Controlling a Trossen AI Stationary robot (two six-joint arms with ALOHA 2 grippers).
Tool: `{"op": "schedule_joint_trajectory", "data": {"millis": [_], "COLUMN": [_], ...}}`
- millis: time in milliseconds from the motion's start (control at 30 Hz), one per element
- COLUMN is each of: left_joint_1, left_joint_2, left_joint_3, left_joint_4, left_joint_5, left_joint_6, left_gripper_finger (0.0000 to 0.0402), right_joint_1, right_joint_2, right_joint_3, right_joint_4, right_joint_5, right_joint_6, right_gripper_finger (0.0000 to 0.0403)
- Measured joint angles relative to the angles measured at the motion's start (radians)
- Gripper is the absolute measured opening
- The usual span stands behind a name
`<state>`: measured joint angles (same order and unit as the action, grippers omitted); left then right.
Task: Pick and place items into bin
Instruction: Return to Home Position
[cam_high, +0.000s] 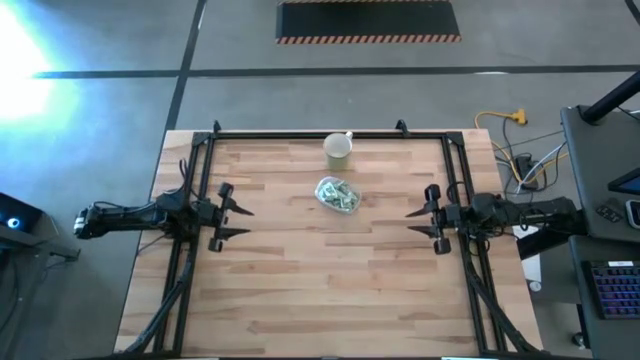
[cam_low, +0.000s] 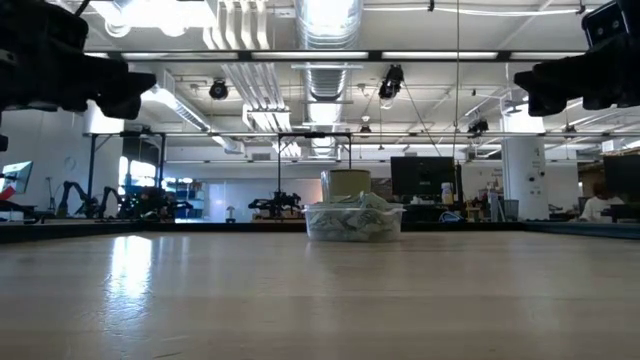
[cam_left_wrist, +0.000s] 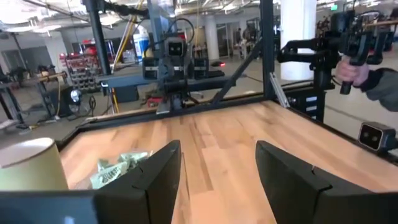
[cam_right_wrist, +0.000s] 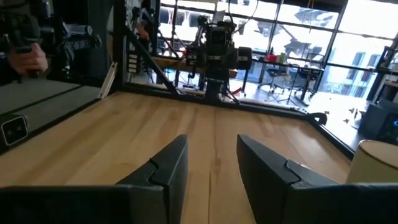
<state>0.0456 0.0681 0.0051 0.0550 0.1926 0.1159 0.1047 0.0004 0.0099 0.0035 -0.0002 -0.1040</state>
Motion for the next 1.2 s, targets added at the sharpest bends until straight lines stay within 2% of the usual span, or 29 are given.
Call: {"op": "schedule_joint_trajectory", "data": {"millis": [167, 400, 1200], "left_joint_1": [0.0, 0.0, 0.0], "left_joint_2": [-0.001, 0.003, 0.023], "left_joint_3": [0.0, 0.0, 0.0], "left_joint_4": [-0.002, -0.033, -0.021], "left_joint_5": [-0.026, -0.151, -0.151], "left_joint_6": [0.035, 0.024, -0.004], "left_gripper_finger": [0.0192, 0.0192, 0.0192], "right_joint_1": [0.0, 0.0, 0.0], "right_joint_2": [0.001, 0.002, 0.002], "right_joint_3": [0.0, 0.0, 0.0], "right_joint_4": [0.0, 0.001, 0.002], "right_joint_5": [0.0, 0.001, 0.002], "right_joint_6": [0.01, 0.026, 0.024], "right_gripper_finger": [0.0128, 0.0128, 0.0128]}}
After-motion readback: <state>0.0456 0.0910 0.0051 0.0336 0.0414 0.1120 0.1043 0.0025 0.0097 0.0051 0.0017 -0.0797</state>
